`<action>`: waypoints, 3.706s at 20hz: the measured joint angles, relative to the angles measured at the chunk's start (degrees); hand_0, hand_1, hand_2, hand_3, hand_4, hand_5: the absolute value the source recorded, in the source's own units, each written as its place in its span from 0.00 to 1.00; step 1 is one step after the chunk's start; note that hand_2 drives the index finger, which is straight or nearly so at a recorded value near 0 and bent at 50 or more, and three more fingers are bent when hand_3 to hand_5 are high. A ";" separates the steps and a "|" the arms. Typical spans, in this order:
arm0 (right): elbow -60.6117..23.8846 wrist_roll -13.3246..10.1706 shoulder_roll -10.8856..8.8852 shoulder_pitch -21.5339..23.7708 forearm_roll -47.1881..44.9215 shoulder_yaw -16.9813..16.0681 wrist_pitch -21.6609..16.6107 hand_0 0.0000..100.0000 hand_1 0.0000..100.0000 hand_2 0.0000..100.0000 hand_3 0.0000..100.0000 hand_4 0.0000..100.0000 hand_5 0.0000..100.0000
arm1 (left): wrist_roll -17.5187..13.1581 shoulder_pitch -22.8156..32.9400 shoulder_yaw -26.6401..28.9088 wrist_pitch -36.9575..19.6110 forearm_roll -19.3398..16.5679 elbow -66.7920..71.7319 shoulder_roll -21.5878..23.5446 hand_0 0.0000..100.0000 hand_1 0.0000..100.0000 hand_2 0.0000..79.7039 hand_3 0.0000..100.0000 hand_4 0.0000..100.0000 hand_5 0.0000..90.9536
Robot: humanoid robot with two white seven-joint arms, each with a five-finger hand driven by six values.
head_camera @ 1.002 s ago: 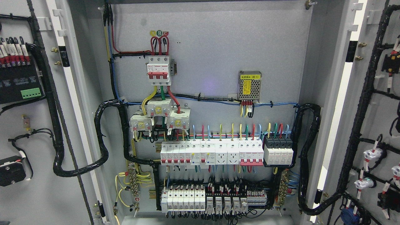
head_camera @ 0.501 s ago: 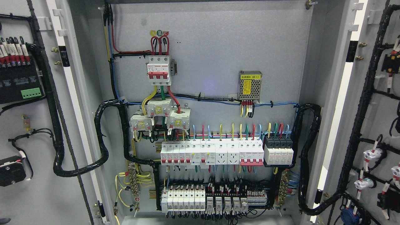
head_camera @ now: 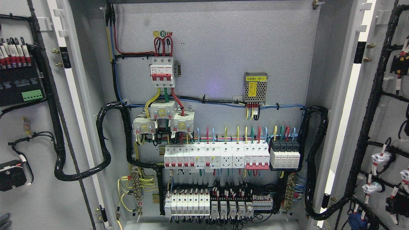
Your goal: Open door with both hands
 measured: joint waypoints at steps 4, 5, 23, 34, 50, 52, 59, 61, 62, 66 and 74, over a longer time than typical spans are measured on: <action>0.48 -0.08 1.45 0.25 1.83 2.43 0.12 0.00 0.00 0.00 0.00 0.00 0.00 | 0.09 3.99 -1.84 -1.65 -0.30 -3.05 -0.48 0.00 0.00 0.00 0.00 0.03 0.00; 0.59 -0.17 1.79 0.38 2.36 2.96 0.14 0.00 0.00 0.00 0.00 0.00 0.00 | 0.16 5.13 -2.45 -2.22 -0.48 -3.75 -0.60 0.00 0.00 0.00 0.00 0.03 0.00; 12.11 -3.48 8.57 6.97 8.35 10.85 0.25 0.00 0.00 0.00 0.00 0.00 0.00 | -0.28 25.19 -12.86 -9.25 -18.51 -7.00 -10.06 0.00 0.00 0.00 0.00 0.03 0.00; 32.12 -3.78 13.76 5.38 8.67 12.13 -0.02 0.00 0.00 0.00 0.00 0.00 0.00 | -0.14 27.47 -15.69 -9.51 -21.52 4.38 -14.20 0.00 0.00 0.00 0.00 0.03 0.00; 67.48 -6.37 22.89 -5.06 8.90 12.07 0.86 0.00 0.00 0.00 0.00 0.00 0.00 | -1.05 17.56 -16.87 -5.33 -25.31 33.00 -19.30 0.00 0.00 0.00 0.00 0.03 0.00; 72.21 -8.23 24.49 -7.16 9.10 12.03 3.01 0.00 0.00 0.00 0.00 0.00 0.00 | -1.08 16.36 -16.92 -2.31 -25.50 35.85 -19.73 0.00 0.00 0.00 0.00 0.03 0.00; 83.79 -22.50 28.62 -11.32 13.47 11.94 16.71 0.00 0.00 0.00 0.00 0.00 0.00 | -1.11 10.97 -17.09 4.78 -25.96 45.98 -21.28 0.00 0.00 0.00 0.00 0.03 0.00; 85.97 -26.29 29.57 -11.93 15.61 11.89 19.73 0.00 0.00 0.00 0.00 0.00 0.00 | -1.12 9.32 -17.12 5.38 -26.48 49.29 -21.76 0.00 0.00 0.00 0.00 0.03 0.00; 86.92 -28.11 30.04 -12.16 16.57 11.84 20.76 0.00 0.00 0.00 0.00 0.00 0.00 | -1.11 8.58 -17.12 5.46 -26.82 50.89 -22.00 0.00 0.00 0.00 0.00 0.03 0.00; 90.00 -33.90 32.13 -12.99 19.62 11.60 26.27 0.00 0.00 0.00 0.00 0.00 0.00 | -1.11 6.08 -17.13 5.77 -28.48 57.12 -23.05 0.00 0.00 0.00 0.00 0.03 0.00; 93.66 -38.07 35.21 -13.75 24.67 10.77 34.62 0.00 0.00 0.00 0.00 0.00 0.00 | -1.19 2.06 -16.27 8.43 -31.03 68.93 -25.64 0.00 0.00 0.00 0.00 0.03 0.00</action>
